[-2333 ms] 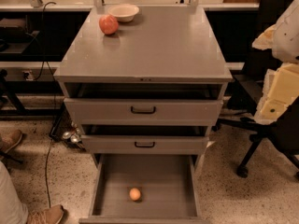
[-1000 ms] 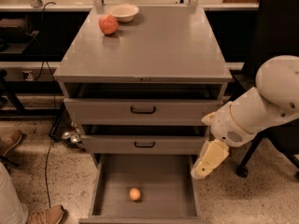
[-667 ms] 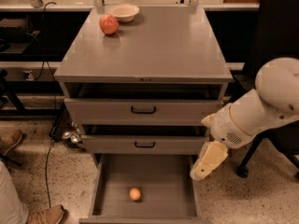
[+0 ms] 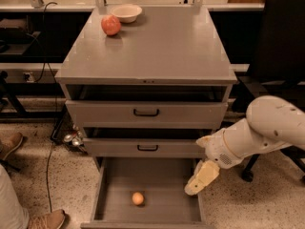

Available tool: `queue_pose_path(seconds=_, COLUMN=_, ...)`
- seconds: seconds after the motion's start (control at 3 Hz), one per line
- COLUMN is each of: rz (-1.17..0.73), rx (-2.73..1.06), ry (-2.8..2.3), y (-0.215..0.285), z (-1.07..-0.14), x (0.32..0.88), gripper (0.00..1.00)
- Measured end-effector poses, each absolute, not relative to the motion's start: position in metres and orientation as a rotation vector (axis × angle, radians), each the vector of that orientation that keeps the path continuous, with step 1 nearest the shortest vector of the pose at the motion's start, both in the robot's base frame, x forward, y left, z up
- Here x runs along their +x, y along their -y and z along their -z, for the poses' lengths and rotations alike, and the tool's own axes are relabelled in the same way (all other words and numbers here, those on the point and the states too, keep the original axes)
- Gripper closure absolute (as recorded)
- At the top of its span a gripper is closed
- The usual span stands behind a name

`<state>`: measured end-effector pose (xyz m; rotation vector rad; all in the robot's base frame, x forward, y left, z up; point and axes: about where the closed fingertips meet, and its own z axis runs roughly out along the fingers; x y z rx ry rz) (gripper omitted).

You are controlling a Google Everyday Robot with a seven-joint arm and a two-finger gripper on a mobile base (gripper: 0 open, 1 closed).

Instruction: Pick orange from bottom drawer and place on counter

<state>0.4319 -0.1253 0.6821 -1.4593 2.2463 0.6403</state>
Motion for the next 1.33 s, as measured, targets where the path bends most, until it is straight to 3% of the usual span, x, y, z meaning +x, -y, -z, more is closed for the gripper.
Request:
queue_pose_path(seconds=0.67, rz=-0.85, rx=-1.385, ry=-2.218, y=0.062, z=-0.532, x=0.429, gripper=0.0)
queue_pose_path(seconds=1.33, rz=-0.812, rx=-1.376, ry=-2.184, y=0.056, z=-0.51, x=0.442, gripper=0.0)
